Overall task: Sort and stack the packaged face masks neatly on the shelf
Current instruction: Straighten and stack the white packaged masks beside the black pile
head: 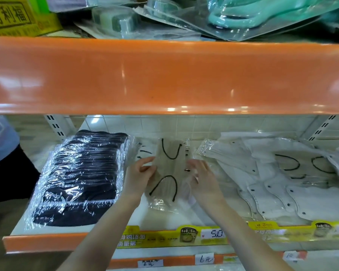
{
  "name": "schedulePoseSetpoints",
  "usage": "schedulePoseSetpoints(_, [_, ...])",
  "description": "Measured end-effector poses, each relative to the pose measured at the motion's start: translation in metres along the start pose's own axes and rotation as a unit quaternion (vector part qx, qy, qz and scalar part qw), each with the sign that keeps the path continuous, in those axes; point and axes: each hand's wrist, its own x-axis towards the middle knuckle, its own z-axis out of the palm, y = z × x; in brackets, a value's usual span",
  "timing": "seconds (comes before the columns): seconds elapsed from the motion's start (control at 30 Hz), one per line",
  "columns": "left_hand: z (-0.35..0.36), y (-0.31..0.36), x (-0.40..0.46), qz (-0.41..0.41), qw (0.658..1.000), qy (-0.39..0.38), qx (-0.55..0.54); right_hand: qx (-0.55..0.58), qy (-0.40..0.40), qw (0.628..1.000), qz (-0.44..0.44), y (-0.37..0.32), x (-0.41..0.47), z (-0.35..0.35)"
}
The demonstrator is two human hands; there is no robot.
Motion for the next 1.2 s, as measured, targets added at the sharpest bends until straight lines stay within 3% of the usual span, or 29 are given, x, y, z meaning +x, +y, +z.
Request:
schedulePoseSetpoints(0.07, [-0.004,0.001,0.009,0.012,0.998,-0.025,0.055,-0.216,0.021,0.965,-0.146,0.010,0.001,0.000])
schedulePoseSetpoints(0.13, [-0.008,0.003,0.018,0.009,0.992,-0.076,0.105,-0.299,0.005,0.931,-0.208,0.012,0.003,-0.001])
schedulePoseSetpoints(0.27, [-0.014,0.011,0.027,0.007,0.960,-0.207,0.188,-0.290,-0.038,0.920,-0.260,0.013,0.013,-0.004])
schedulePoseSetpoints(0.4, [-0.010,0.021,0.029,0.088,0.912,-0.193,0.352,-0.282,-0.041,0.925,-0.253,0.012,0.022,-0.005])
schedulePoseSetpoints(0.47, [-0.003,0.029,0.017,0.168,0.869,-0.177,0.431,-0.297,0.005,0.922,-0.250,0.012,0.028,-0.001])
schedulePoseSetpoints(0.57, [0.011,0.027,0.002,0.258,0.741,-0.173,0.596,-0.305,0.073,0.920,-0.237,0.008,0.034,0.003])
schedulePoseSetpoints(0.63, [0.016,0.013,0.002,0.292,0.693,-0.131,0.646,-0.306,0.092,0.923,-0.213,0.004,0.037,0.005])
schedulePoseSetpoints(0.77, [0.016,-0.002,0.013,0.354,0.702,-0.040,0.617,-0.311,0.063,0.930,-0.187,0.002,0.038,0.018])
schedulePoseSetpoints(0.93, [0.012,-0.011,0.018,0.303,0.665,-0.048,0.681,-0.300,-0.002,0.941,-0.158,0.006,0.026,0.033])
schedulePoseSetpoints(1.07, [0.008,-0.023,0.017,0.241,0.683,-0.053,0.688,-0.300,-0.011,0.944,-0.134,0.011,0.017,0.045])
schedulePoseSetpoints(1.2, [0.018,-0.028,0.005,0.187,0.677,-0.067,0.709,-0.322,-0.014,0.936,-0.144,0.011,0.011,0.048])
